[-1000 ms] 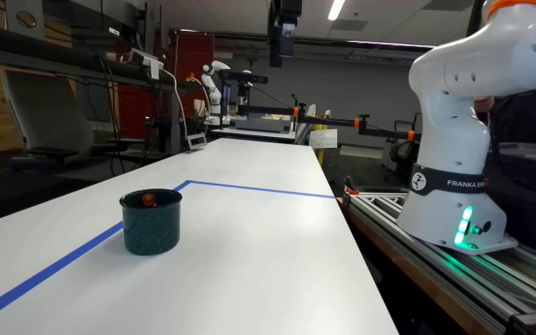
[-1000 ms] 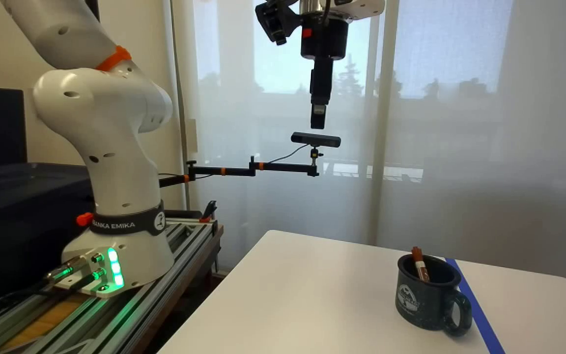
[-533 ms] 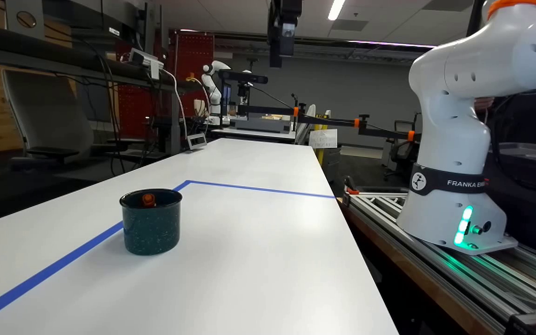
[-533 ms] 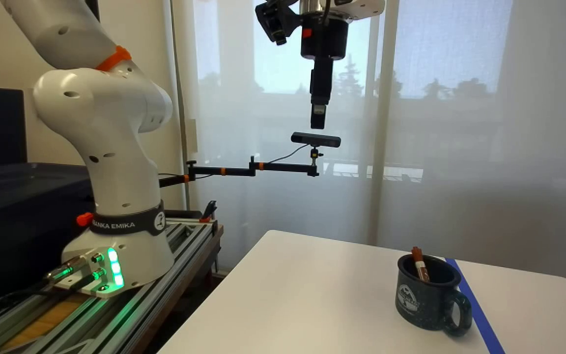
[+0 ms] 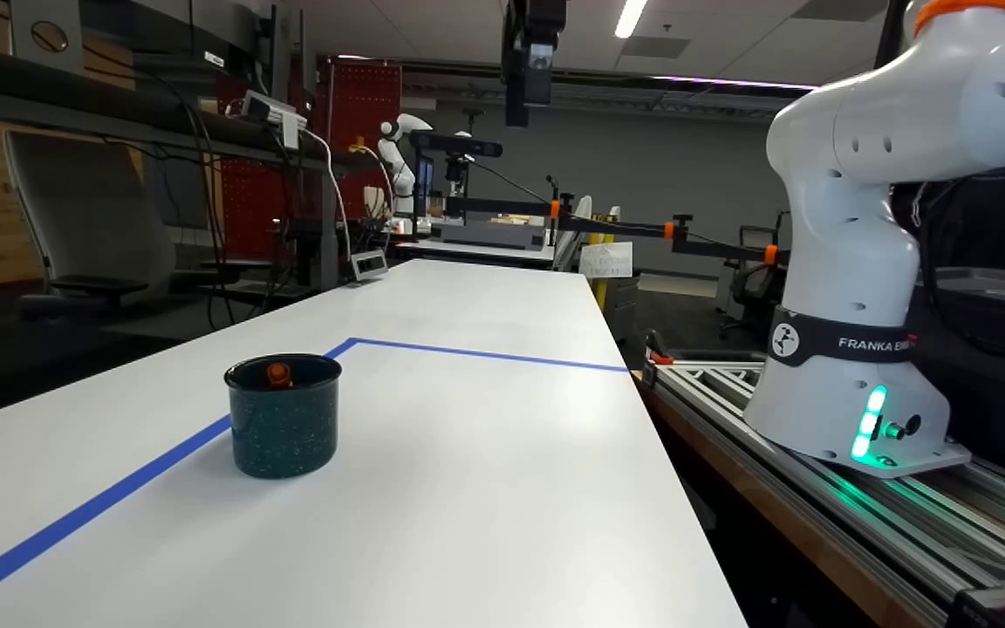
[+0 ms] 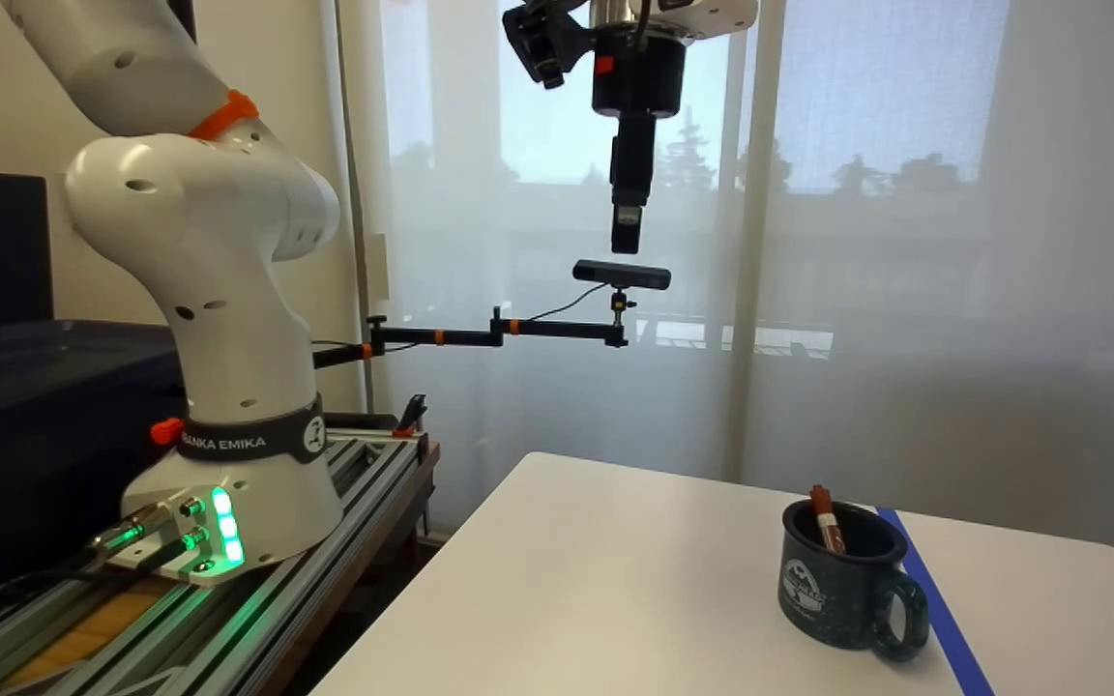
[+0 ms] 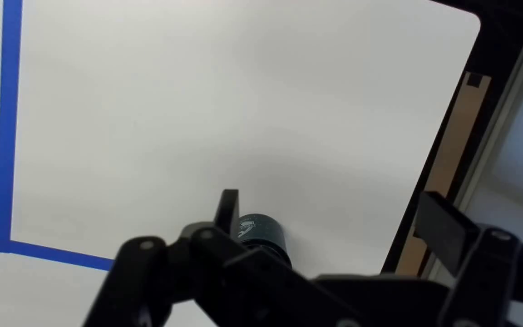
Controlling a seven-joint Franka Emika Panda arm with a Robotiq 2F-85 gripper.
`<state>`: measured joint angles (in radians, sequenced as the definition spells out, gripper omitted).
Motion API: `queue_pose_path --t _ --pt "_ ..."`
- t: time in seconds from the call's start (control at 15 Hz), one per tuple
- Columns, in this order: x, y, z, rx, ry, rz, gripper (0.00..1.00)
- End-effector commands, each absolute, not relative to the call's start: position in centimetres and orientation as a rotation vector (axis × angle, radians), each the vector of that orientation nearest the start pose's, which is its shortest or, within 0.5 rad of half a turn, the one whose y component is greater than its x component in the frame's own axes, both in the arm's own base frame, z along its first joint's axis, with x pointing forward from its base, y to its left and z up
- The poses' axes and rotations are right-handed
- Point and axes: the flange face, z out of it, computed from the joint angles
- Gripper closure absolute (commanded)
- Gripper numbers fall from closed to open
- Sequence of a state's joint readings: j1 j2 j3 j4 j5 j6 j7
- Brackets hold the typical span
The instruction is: Remove the marker from the cup
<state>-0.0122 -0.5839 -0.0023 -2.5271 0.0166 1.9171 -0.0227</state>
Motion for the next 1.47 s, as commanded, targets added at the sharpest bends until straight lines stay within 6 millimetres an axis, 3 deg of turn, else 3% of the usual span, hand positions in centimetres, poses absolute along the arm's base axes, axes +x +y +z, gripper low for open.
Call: queue_pose_path --t 0.0,0.6,1.4 --pt "36.8 -0.4 47.1 -3.124 -0.004 0.041 0.0" --pt "36.8 -0.4 47.1 -3.124 -0.004 0.041 0.0" --pt "43.7 -3.7 45.4 -2.905 0.451 -0.041 0.0"
